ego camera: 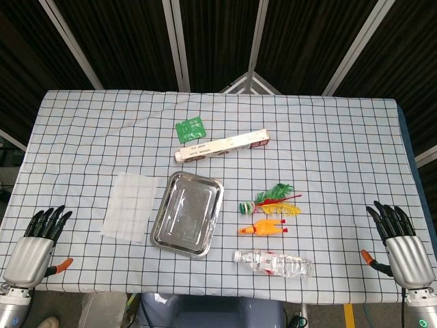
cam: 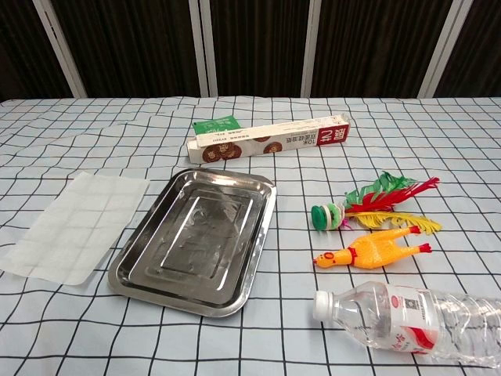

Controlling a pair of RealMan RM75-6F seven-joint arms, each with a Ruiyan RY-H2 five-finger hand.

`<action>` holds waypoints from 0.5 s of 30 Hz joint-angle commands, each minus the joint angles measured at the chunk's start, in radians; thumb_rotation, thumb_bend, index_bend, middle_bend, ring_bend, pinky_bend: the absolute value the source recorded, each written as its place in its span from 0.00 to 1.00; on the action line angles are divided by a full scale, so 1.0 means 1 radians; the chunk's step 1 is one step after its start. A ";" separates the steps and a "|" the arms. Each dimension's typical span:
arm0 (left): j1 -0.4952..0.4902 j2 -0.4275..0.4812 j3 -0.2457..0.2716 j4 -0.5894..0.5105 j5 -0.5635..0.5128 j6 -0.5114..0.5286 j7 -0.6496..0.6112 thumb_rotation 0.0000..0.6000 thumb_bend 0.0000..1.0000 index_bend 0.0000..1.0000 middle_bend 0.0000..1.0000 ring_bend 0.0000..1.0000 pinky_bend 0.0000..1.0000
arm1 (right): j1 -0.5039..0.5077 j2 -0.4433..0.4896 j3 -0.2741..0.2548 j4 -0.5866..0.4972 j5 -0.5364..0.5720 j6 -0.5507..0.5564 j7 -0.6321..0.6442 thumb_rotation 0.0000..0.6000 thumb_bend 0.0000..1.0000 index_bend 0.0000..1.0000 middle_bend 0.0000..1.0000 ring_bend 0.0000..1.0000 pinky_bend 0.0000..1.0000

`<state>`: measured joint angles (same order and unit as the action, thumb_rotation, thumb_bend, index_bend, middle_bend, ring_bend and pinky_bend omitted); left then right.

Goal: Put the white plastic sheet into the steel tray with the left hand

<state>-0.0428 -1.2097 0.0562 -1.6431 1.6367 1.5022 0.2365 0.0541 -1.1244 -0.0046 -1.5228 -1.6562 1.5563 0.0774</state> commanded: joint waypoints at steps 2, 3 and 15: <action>0.000 -0.001 0.000 0.001 0.000 0.000 0.001 1.00 0.00 0.00 0.00 0.00 0.00 | 0.000 0.000 0.000 0.000 0.000 0.000 0.000 1.00 0.29 0.00 0.00 0.00 0.00; 0.000 -0.001 0.001 0.001 0.001 -0.001 0.002 1.00 0.00 0.00 0.00 0.00 0.00 | 0.000 0.000 0.000 0.000 0.000 0.001 0.001 1.00 0.29 0.00 0.00 0.00 0.00; -0.033 -0.023 -0.010 0.033 -0.025 -0.067 0.038 1.00 0.06 0.02 0.00 0.00 0.00 | 0.001 -0.002 -0.002 -0.001 -0.008 0.002 -0.001 1.00 0.29 0.00 0.00 0.00 0.00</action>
<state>-0.0670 -1.2263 0.0516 -1.6206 1.6189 1.4466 0.2661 0.0547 -1.1263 -0.0069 -1.5243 -1.6644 1.5585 0.0762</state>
